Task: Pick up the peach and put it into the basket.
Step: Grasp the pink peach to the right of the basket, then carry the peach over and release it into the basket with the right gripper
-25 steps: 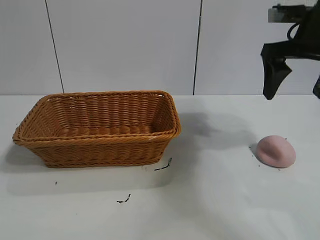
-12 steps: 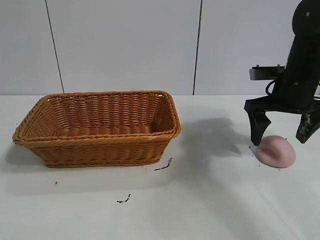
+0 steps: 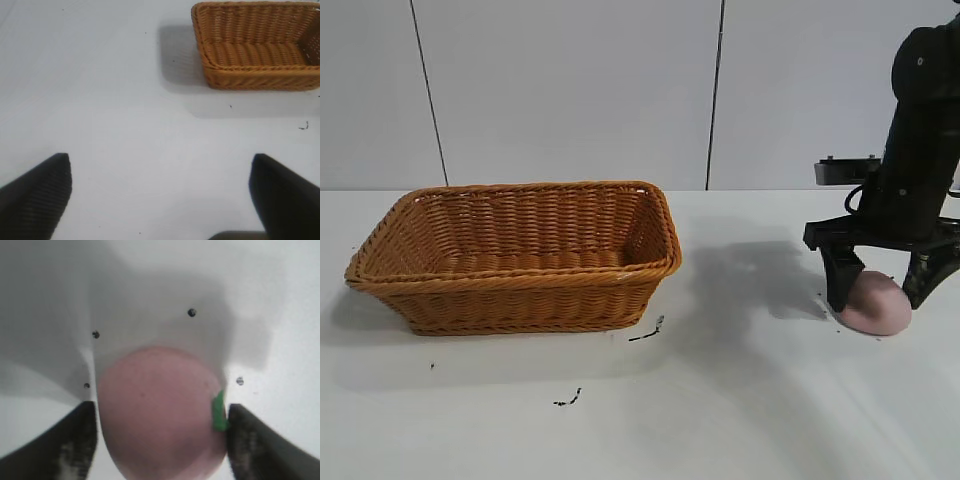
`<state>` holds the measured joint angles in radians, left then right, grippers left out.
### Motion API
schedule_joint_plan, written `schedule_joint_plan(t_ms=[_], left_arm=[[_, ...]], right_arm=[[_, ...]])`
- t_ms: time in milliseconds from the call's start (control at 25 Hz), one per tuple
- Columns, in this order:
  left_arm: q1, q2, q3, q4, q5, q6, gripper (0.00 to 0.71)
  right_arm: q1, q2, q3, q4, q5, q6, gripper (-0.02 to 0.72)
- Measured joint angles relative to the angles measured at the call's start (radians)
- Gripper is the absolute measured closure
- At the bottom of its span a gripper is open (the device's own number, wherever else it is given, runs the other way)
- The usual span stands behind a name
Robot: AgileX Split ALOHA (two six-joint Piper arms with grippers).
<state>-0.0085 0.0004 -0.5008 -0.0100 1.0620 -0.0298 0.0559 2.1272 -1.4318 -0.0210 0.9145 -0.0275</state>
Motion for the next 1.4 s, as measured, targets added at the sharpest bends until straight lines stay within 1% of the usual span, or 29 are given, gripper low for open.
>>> schedule_joint_plan(t_ms=[80, 240, 320, 400, 480, 560, 600, 760, 840, 1040, 1200, 1400], left_arm=[[0.000, 0.000, 0.000, 0.000, 0.000, 0.000, 0.017], [0.000, 0.000, 0.000, 0.000, 0.000, 0.000, 0.017], [0.000, 0.000, 0.000, 0.000, 0.000, 0.000, 0.017], [0.000, 0.000, 0.000, 0.000, 0.000, 0.000, 0.017], [0.000, 0.000, 0.000, 0.000, 0.000, 0.000, 0.017], [0.000, 0.000, 0.000, 0.000, 0.000, 0.000, 0.017], [0.000, 0.000, 0.000, 0.000, 0.000, 0.000, 0.017], [0.000, 0.000, 0.000, 0.000, 0.000, 0.000, 0.017], [0.000, 0.000, 0.000, 0.000, 0.000, 0.000, 0.017], [0.000, 0.000, 0.000, 0.000, 0.000, 0.000, 0.017], [0.000, 0.000, 0.000, 0.000, 0.000, 0.000, 0.017], [0.000, 0.000, 0.000, 0.000, 0.000, 0.000, 0.017]], right_arm=[[0.000, -0.022, -0.004, -0.004, 0.014, -0.001, 0.710], [0.000, -0.103, -0.070, -0.013, 0.097, -0.005, 0.710], [0.000, -0.148, -0.138, -0.014, 0.148, -0.007, 0.710], [0.000, -0.171, -0.216, -0.014, 0.216, -0.007, 0.710], [0.000, -0.176, -0.297, -0.002, 0.272, -0.007, 0.710], [0.007, -0.174, -0.372, 0.010, 0.292, -0.007, 0.710], [0.015, -0.174, -0.405, 0.021, 0.293, -0.007, 0.710], [0.087, -0.174, -0.511, 0.021, 0.294, -0.007, 0.710], [0.141, -0.174, -0.544, 0.021, 0.296, -0.006, 0.710], [0.321, -0.164, -0.571, 0.034, 0.281, -0.006, 0.710], [0.450, -0.115, -0.571, 0.040, 0.232, -0.006, 0.710], [0.539, -0.001, -0.571, 0.044, 0.116, -0.006, 0.710]])
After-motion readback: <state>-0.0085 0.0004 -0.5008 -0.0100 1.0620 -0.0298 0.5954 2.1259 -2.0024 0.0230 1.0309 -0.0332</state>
